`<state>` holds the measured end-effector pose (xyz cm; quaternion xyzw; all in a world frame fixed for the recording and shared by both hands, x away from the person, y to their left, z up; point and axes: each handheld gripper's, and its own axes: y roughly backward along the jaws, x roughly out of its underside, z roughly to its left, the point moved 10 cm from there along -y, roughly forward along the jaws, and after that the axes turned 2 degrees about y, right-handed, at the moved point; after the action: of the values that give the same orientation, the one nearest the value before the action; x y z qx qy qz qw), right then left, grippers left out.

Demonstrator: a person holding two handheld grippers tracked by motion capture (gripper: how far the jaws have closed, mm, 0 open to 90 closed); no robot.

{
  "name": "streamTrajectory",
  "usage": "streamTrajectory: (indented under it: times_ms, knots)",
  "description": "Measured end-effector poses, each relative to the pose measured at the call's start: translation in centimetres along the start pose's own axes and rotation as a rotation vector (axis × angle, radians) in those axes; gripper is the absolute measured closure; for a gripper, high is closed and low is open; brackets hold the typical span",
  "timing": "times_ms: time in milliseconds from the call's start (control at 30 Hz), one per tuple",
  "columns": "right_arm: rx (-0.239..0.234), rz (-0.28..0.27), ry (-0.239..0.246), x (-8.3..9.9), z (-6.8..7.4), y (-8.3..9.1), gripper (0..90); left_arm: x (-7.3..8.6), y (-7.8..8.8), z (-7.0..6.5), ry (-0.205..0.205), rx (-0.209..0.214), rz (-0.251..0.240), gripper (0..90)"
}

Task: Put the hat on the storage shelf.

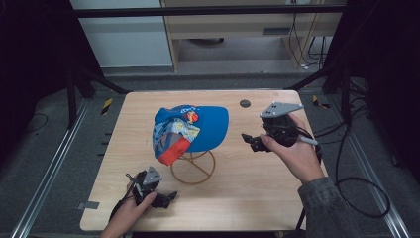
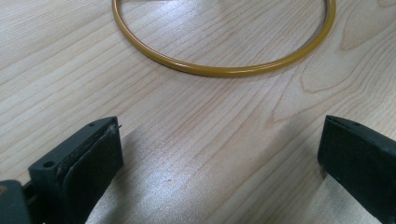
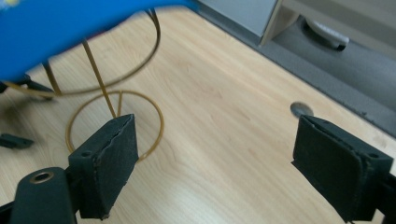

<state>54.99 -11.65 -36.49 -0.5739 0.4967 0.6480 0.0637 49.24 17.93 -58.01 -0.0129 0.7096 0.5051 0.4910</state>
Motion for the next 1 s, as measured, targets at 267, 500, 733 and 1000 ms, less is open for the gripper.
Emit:
streamTrajectory:
  times_ms: [267, 500, 733, 1000]
  knots:
    - [0.009, 0.049, -0.041, 3.8, -0.4, -2.0, 14.1, 0.0, 0.0, 0.0, 0.000, 0.000, 0.000, 0.0]
    - [0.022, 0.076, -0.076, 6.6, -0.7, -3.3, 14.4, 0.0, 0.0, 0.0, 0.000, -0.001, 0.000, 0.0]
    - [0.017, 0.100, -0.096, 8.8, -0.4, -4.4, 14.4, 0.0, 0.0, 0.0, 0.000, -0.001, 0.000, 0.0]
    - [0.004, 0.130, -0.097, 10.7, 0.3, -5.2, 14.4, 0.0, 0.0, 0.0, 0.000, -0.001, 0.000, 0.0]
